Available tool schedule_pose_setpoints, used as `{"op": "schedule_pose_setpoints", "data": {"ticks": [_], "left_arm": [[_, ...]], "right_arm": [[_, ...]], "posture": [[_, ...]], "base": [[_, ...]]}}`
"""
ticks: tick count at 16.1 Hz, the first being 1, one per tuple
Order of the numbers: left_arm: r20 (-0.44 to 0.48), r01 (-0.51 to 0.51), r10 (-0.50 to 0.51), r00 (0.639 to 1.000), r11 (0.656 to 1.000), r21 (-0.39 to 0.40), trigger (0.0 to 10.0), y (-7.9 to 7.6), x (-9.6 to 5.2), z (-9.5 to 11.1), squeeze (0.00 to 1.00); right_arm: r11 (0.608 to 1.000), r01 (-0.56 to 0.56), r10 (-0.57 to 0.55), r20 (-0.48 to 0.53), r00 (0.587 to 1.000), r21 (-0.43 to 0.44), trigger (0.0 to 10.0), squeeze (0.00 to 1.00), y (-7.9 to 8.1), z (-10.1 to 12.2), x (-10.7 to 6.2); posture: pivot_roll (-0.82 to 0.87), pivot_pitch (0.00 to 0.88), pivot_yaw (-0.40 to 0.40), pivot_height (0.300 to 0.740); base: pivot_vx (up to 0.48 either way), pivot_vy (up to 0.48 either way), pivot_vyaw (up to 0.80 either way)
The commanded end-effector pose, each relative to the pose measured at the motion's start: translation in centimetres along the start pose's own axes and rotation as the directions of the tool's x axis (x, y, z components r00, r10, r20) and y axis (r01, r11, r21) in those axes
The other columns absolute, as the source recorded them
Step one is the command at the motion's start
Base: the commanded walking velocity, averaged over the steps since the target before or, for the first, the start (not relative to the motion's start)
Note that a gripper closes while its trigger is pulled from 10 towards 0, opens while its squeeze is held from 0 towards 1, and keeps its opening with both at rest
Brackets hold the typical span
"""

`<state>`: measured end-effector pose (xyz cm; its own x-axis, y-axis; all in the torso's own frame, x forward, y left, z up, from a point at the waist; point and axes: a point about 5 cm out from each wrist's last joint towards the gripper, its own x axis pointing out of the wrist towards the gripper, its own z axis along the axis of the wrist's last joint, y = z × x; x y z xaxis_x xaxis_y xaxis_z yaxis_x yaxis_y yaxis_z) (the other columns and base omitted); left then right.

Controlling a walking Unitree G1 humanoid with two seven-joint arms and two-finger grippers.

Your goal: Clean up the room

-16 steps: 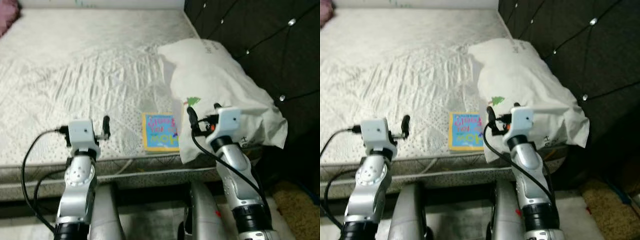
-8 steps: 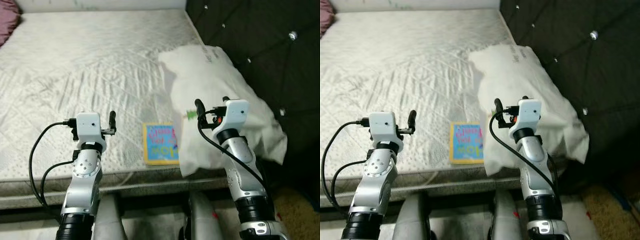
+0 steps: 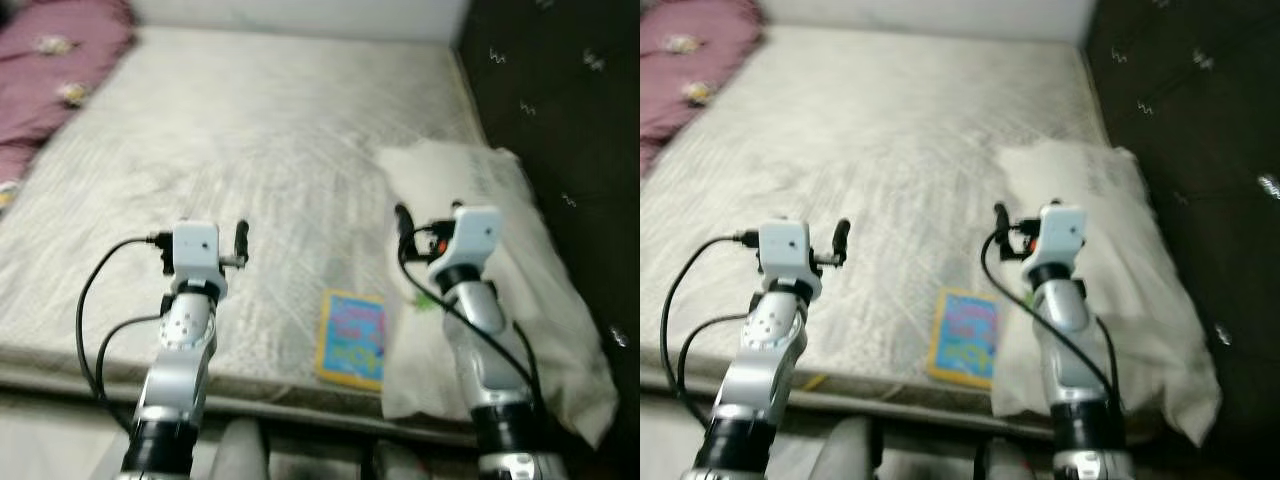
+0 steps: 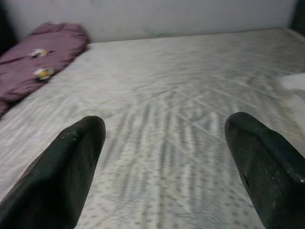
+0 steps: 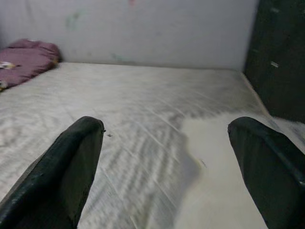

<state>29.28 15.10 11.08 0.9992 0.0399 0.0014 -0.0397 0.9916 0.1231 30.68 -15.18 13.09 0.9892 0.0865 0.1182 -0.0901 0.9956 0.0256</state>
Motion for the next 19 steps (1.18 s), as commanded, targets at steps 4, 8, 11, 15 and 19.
{"op": "schedule_pose_setpoints", "data": {"ticks": [4,8,11,15,19], "left_arm": [[-0.032,0.014,-0.014,0.999,1.0,-0.001,10.0,-0.3,-0.3,-0.9,0.0],[-0.027,0.024,-0.025,0.999,1.0,-0.014,10.0,-0.5,-0.1,-0.8,0.0],[-0.028,0.025,-0.026,0.999,0.999,-0.037,10.0,-0.6,-0.1,-0.8,0.0],[-0.037,0.026,-0.029,0.999,0.997,-0.073,10.0,-0.6,-0.3,-0.9,0.0],[-0.037,0.021,-0.024,0.999,0.997,-0.072,10.0,-0.6,-0.2,-0.8,0.0]], "right_arm": [[1.0,0.007,-0.007,-0.023,1.0,-0.028,10.0,0.0,-0.5,-0.1,-1.3],[0.996,0.031,-0.034,-0.042,0.999,-0.078,10.0,0.0,-0.8,-0.6,-1.7],[0.995,0.012,-0.015,-0.034,0.999,-0.094,10.0,0.0,-0.4,-0.2,-1.6],[0.998,0.024,-0.025,-0.018,1.0,-0.061,10.0,0.0,-0.2,0.2,-1.3],[0.998,0.026,-0.027,-0.029,0.999,-0.062,10.0,0.0,0.0,0.0,-1.2]], "posture": [[-0.02,0.0,-0.01,0.74],[-0.02,0.0,-0.012,0.74],[-0.02,0.0,-0.013,0.74],[-0.02,0.0,-0.017,0.74],[-0.02,0.0,-0.018,0.74]], "base": [[0.0,0.0,0.0],[0.0,0.0,0.0],[0.0,0.0,0.0],[0.0,0.19,0.0],[0.0,0.48,0.0]]}}
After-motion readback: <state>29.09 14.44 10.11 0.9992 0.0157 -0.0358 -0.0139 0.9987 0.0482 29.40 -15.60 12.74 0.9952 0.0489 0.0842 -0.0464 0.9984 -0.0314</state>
